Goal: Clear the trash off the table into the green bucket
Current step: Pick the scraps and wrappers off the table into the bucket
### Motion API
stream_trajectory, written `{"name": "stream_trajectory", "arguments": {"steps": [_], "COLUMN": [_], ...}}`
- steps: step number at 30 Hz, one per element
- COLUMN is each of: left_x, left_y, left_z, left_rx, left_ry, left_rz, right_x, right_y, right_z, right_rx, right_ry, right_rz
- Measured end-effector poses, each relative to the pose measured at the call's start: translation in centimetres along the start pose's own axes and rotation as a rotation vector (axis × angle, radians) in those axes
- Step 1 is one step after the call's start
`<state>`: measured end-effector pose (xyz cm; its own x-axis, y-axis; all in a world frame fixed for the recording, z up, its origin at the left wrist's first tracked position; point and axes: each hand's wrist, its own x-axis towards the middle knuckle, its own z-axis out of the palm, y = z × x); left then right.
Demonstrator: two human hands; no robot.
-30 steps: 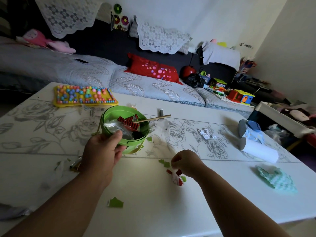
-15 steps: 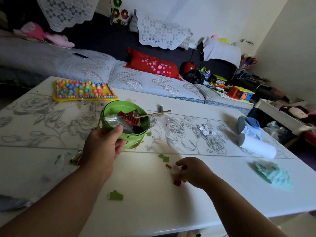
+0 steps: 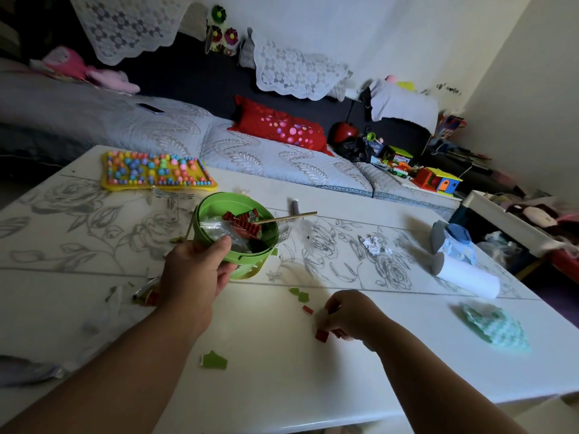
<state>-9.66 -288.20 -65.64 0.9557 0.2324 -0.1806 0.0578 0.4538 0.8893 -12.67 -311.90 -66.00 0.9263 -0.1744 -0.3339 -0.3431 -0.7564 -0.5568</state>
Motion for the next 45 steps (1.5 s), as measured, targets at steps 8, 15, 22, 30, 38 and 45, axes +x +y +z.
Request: {"name": "stream_trajectory", "arguments": {"steps": [8,15,22,30,38,45], "left_x": [0.4,0.2,0.1,0.3,0.6,0.3], "left_y": [-0.3,-0.3,-0.1,-0.1,-0.3,0.2], "left_z": [0.1,0.0,0.1,0.2,-0.1,-0.2], "left_rx": [0.009,0.000,-0.018,-0.044,-0.085,-0.125], "left_ry": [-0.003,-0.003,0.018,0.017,0.036,0.057], "left_rz": [-0.022,-0.043,-0.054,-0.078,-0.110,-0.125], "right_x": [-2.4,-0.9,0.8,1.9,1.1,0.2], "right_y": [-10.2,-17.0,-21.0,-22.2,-21.5,-17.8], "right_z": [-4.2,-2.3,-2.3,-1.7,-2.4,-3.8], "right_rx": [0.450,0.155,-0.041,-0.439,-0.354,0.049], "right_ry": [0.241,0.402,0.450,0.295,0.350,0.488], "right_rz": [-0.353,-0.537,-0.623,-0.523,-0.524,-0.496]}}
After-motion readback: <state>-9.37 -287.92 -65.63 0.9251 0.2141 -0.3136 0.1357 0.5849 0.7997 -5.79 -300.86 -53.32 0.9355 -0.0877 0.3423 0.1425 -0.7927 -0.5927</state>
